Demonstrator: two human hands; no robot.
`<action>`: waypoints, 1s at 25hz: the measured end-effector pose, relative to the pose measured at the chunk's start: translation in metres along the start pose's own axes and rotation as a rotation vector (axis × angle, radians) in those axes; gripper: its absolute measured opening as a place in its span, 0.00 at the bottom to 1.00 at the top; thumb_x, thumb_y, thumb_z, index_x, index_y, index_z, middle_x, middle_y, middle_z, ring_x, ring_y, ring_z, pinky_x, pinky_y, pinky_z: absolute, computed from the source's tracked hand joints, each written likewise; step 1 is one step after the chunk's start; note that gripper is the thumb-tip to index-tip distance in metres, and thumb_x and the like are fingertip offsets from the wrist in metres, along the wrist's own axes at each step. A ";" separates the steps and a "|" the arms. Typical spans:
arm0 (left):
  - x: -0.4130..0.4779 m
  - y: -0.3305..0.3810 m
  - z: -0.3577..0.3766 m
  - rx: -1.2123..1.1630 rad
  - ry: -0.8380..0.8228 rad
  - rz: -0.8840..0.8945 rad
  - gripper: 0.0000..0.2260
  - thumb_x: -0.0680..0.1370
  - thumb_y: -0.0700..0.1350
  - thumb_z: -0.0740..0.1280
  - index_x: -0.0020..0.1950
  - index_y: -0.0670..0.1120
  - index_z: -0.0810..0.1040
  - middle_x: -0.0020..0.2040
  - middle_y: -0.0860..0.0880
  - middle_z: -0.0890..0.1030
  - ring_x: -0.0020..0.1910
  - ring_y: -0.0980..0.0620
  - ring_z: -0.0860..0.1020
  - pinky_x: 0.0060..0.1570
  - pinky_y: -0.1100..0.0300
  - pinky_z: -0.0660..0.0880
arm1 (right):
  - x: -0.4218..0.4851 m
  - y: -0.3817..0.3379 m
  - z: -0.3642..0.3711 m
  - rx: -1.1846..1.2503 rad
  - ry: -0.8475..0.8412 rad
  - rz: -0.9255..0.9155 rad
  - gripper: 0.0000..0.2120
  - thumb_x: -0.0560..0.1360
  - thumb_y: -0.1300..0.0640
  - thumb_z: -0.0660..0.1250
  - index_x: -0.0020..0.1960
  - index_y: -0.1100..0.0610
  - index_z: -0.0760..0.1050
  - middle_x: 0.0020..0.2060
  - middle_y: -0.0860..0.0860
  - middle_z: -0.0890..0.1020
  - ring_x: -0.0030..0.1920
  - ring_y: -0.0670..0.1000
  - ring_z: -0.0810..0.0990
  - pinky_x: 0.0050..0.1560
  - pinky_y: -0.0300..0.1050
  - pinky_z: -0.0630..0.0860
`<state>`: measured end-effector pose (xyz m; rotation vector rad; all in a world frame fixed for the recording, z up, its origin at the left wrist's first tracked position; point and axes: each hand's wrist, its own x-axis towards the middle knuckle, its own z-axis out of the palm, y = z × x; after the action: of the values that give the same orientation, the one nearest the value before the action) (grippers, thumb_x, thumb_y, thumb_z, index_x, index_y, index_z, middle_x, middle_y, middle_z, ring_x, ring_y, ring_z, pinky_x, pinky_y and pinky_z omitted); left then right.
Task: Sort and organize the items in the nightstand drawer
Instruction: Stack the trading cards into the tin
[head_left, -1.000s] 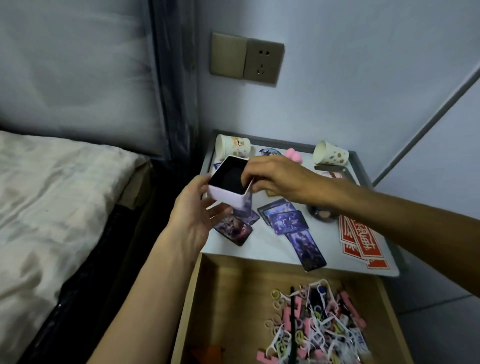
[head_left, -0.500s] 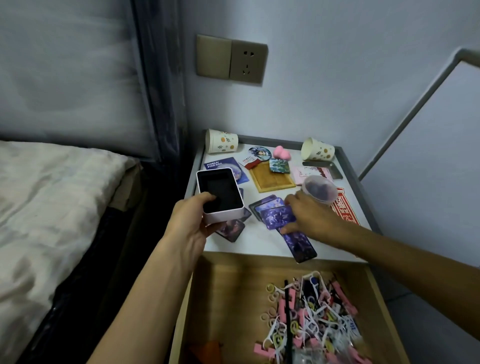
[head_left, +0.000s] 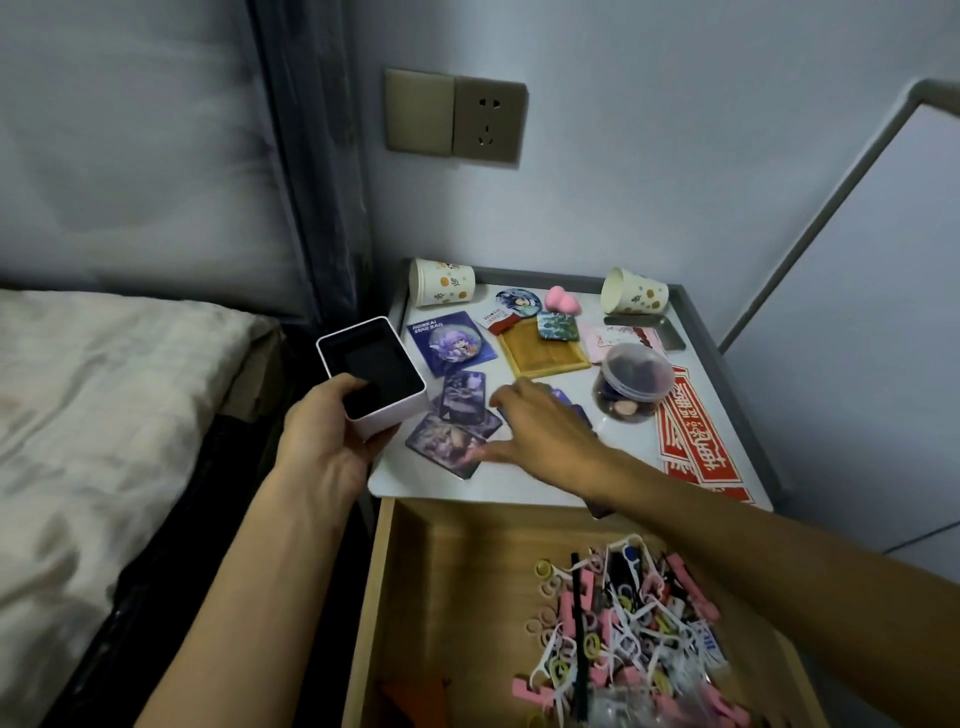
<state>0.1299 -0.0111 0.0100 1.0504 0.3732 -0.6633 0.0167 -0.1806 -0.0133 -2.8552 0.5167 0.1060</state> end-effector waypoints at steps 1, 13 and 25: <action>-0.001 0.002 -0.004 -0.010 0.001 0.007 0.11 0.77 0.36 0.62 0.59 0.41 0.76 0.48 0.42 0.81 0.41 0.44 0.81 0.28 0.55 0.80 | 0.010 -0.015 0.005 -0.009 0.001 -0.017 0.33 0.71 0.40 0.72 0.67 0.58 0.69 0.61 0.55 0.72 0.62 0.57 0.71 0.55 0.51 0.71; -0.004 0.007 -0.015 -0.045 0.011 0.041 0.11 0.78 0.36 0.62 0.60 0.41 0.75 0.47 0.42 0.80 0.41 0.45 0.80 0.29 0.56 0.81 | 0.017 -0.051 0.024 -0.029 -0.088 0.140 0.28 0.68 0.50 0.78 0.61 0.61 0.73 0.58 0.62 0.78 0.59 0.63 0.77 0.53 0.49 0.73; -0.011 0.014 -0.018 -0.053 0.015 0.031 0.16 0.77 0.35 0.61 0.66 0.39 0.74 0.45 0.42 0.79 0.39 0.45 0.80 0.27 0.56 0.80 | 0.072 -0.025 -0.003 0.309 -0.052 0.371 0.23 0.67 0.50 0.79 0.54 0.61 0.76 0.51 0.56 0.81 0.51 0.55 0.80 0.50 0.46 0.77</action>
<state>0.1313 0.0131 0.0170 1.0092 0.3850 -0.6145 0.0932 -0.1825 -0.0127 -2.4246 0.9558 0.1485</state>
